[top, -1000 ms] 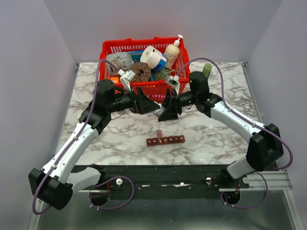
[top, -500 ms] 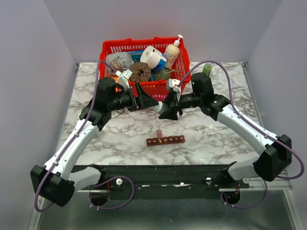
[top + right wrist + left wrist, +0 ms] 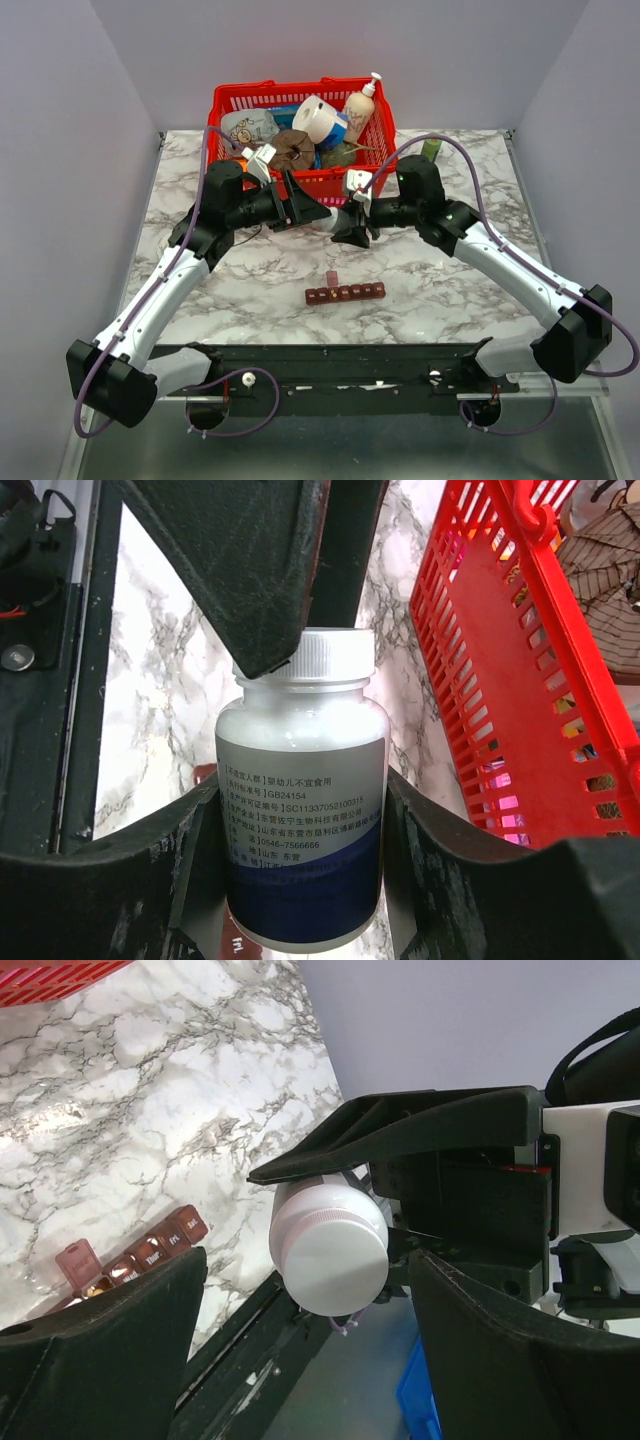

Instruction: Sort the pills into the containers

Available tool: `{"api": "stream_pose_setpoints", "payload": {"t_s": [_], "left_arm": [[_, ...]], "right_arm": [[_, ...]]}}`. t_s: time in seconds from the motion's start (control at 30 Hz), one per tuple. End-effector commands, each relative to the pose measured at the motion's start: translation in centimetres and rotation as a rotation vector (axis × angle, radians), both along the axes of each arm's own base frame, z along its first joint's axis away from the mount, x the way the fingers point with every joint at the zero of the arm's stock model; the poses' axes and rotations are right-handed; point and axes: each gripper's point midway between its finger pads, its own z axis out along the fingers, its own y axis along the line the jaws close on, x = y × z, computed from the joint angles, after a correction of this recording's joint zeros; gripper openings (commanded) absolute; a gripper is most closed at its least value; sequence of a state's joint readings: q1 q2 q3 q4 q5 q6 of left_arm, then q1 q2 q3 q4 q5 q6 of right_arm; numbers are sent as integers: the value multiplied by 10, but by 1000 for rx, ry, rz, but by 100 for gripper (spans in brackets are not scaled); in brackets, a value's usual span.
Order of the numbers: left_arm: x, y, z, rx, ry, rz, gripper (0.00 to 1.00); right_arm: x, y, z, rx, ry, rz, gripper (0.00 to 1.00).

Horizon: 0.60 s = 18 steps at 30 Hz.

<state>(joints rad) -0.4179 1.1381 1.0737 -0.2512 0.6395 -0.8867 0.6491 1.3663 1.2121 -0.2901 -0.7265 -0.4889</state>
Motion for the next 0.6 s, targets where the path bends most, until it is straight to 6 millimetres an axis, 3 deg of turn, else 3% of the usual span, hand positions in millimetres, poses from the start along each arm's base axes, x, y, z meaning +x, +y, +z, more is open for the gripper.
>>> {"api": "stream_pose_setpoints", "payload": {"t_s": [0.0, 0.3, 0.57], "left_arm": [[-2, 0, 14, -33, -23, -13, 88], [1, -6, 11, -45, -12, -38, 75], [-4, -10, 10, -59, -12, -94, 52]], "right_arm": [[1, 0, 3, -5, -34, -8, 8], [-3, 2, -3, -21, -36, 6, 9], [-3, 4, -4, -24, -30, 7, 8]]}}
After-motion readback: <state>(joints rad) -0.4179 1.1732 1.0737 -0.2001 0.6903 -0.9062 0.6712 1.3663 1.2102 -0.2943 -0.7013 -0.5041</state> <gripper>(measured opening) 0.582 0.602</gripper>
